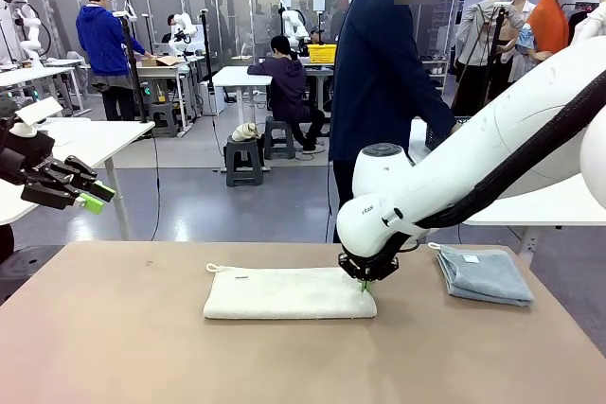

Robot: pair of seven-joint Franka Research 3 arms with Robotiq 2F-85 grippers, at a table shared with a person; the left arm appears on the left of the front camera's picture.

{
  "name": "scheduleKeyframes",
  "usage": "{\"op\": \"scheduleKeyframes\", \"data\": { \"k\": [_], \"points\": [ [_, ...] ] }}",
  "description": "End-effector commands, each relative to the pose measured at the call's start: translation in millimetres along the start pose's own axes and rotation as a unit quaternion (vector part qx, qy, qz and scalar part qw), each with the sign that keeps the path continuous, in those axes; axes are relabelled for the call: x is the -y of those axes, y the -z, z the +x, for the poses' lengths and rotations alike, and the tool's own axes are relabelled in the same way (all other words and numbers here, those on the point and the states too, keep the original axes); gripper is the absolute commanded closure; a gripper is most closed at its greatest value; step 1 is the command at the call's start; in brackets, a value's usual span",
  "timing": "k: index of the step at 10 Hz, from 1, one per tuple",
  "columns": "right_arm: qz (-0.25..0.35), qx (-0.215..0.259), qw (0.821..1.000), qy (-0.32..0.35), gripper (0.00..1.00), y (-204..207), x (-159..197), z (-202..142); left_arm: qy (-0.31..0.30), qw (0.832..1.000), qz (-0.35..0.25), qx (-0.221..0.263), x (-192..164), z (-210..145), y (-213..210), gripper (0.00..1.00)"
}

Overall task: Fold the towels and place them in the basket.
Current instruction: When a person lays out a Towel with hook on the table, fold it in half twice.

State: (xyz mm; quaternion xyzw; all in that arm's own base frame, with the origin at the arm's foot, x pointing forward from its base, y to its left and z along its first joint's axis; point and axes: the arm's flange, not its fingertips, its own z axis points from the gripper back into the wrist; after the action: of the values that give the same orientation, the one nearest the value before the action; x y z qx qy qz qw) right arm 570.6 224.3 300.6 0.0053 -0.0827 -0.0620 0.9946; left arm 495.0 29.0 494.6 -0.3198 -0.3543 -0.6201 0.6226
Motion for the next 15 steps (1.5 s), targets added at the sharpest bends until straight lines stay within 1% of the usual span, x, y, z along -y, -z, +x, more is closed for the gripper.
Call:
{"op": "scheduleKeyframes", "data": {
  "k": [1, 2, 3, 5, 6, 8, 10, 12, 14, 15],
  "points": [
    [0.001, 0.021, 1.000, -0.016, 1.00, -19, 18, -7, 0.003, 1.000, -0.001, 0.001, 1, 0, 0, 0.53],
    [0.004, 0.023, 1.000, -0.020, 1.00, -30, 21, -8, 0.003, 1.000, -0.001, 0.001, 1, 0, 0, 0.53],
    [0.002, 0.027, 0.999, -0.028, 1.00, -44, 17, -10, 0.003, 1.000, -0.001, 0.001, 1, 0, 0, 0.53],
    [-0.009, 0.047, 0.997, -0.059, 1.00, -74, -12, -8, 0.003, 1.000, -0.001, 0.001, 1, 0, 0, 0.53],
    [-0.016, 0.051, 0.996, -0.073, 1.00, -87, -35, -3, 0.003, 1.000, -0.001, 0.001, 1, 0, 0, 0.53],
    [-0.038, 0.044, 0.994, -0.089, 1.00, -110, -99, 11, 0.003, 1.000, -0.001, 0.001, 1, 0, 0, 0.53],
    [-0.062, 0.034, 0.991, -0.113, 1.00, -118, -160, 15, 0.003, 1.000, -0.001, 0.001, 1, 0, 0, 0.53],
    [-0.075, 0.016, 0.989, -0.125, 1.00, -112, -215, 15, 0.003, 1.000, -0.001, 0.001, 1, 0, 0, 0.53],
    [-0.067, -0.013, 0.988, -0.139, 1.00, -102, -262, 0, 0.003, 1.000, -0.001, 0.001, 1, 0, 0, 0.53],
    [-0.078, -0.024, 0.985, -0.151, 1.00, -96, -279, -9, 0.003, 1.000, -0.001, 0.001, 1, 0, 0, 0.53]
  ]
}}
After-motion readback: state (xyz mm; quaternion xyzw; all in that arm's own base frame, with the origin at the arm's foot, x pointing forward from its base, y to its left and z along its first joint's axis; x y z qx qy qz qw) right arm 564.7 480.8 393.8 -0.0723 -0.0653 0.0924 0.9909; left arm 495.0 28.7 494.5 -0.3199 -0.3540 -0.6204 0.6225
